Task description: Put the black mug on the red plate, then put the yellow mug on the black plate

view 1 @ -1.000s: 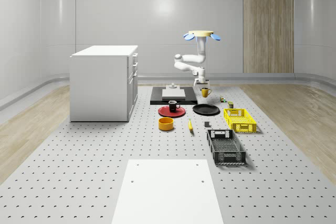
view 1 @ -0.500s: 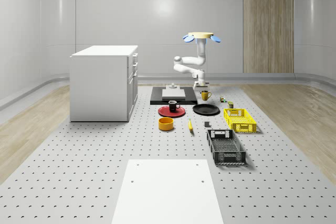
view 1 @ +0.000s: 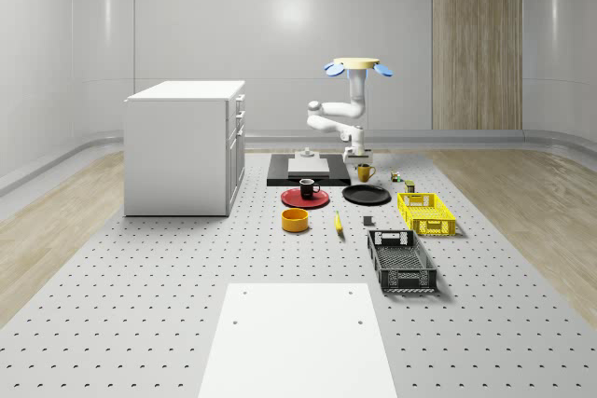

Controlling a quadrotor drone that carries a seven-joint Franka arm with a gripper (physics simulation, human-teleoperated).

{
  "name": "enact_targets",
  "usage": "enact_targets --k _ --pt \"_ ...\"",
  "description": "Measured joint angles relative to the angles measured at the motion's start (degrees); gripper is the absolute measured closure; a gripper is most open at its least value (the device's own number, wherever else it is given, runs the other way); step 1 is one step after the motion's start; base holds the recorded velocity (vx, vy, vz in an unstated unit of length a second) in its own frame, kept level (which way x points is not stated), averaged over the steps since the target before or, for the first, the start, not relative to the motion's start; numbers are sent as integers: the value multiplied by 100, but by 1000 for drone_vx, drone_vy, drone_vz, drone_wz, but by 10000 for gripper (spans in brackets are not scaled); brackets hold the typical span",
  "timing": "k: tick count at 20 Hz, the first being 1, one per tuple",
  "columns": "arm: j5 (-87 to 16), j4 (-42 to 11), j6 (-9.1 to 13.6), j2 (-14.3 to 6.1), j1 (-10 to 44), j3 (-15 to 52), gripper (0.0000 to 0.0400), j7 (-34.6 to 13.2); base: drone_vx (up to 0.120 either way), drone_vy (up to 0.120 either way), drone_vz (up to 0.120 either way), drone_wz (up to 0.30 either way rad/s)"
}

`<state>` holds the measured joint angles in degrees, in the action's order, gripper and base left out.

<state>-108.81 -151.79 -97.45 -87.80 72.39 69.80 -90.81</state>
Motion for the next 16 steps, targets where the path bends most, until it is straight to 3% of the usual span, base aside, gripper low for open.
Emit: enact_targets --k 6,16 --pt "6 1 -12 -13 5 0 290 -4 120 0 0 0" --pt "-411 222 -252 47 137 -469 290 -14 0 0 0 0"
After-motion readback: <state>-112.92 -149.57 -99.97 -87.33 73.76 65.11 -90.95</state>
